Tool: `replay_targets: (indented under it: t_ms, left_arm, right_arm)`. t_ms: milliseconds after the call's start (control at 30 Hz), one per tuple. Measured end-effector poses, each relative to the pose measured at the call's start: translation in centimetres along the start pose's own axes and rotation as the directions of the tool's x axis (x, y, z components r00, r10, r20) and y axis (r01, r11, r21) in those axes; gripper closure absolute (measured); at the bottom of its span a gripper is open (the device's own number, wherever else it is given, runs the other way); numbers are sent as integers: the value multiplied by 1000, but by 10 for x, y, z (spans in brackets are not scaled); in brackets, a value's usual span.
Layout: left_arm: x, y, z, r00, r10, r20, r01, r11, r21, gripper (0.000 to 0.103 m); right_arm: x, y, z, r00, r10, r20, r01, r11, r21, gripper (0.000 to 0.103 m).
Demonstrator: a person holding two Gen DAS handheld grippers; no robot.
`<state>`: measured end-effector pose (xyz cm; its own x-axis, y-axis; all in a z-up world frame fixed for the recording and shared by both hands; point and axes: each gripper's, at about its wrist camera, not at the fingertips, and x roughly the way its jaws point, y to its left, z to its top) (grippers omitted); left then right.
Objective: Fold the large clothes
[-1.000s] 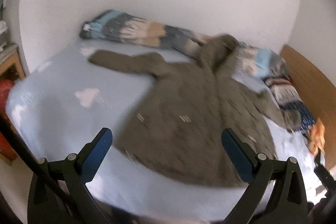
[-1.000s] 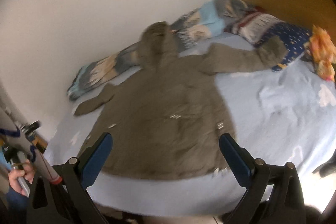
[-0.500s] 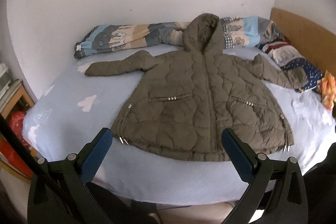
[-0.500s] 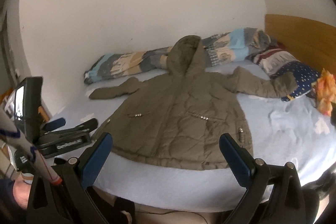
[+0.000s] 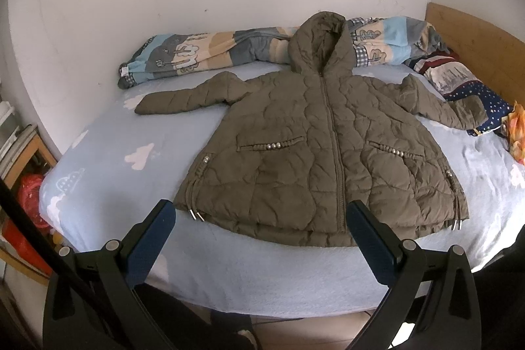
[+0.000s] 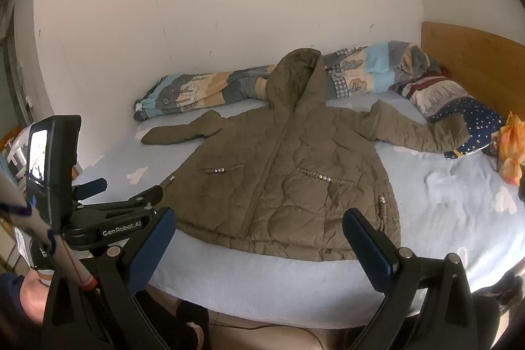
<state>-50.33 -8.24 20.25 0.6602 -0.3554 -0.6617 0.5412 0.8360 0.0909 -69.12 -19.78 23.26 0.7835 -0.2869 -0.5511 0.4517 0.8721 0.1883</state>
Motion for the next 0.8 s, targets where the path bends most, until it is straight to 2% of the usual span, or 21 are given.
replay_targets:
  t_ms: [800]
  left_arm:
    - [-8, 2, -2, 1000, 12, 23, -13, 999, 39, 0]
  right_arm:
    - [4, 0, 0, 1000, -6, -23, 6, 1000, 1, 0]
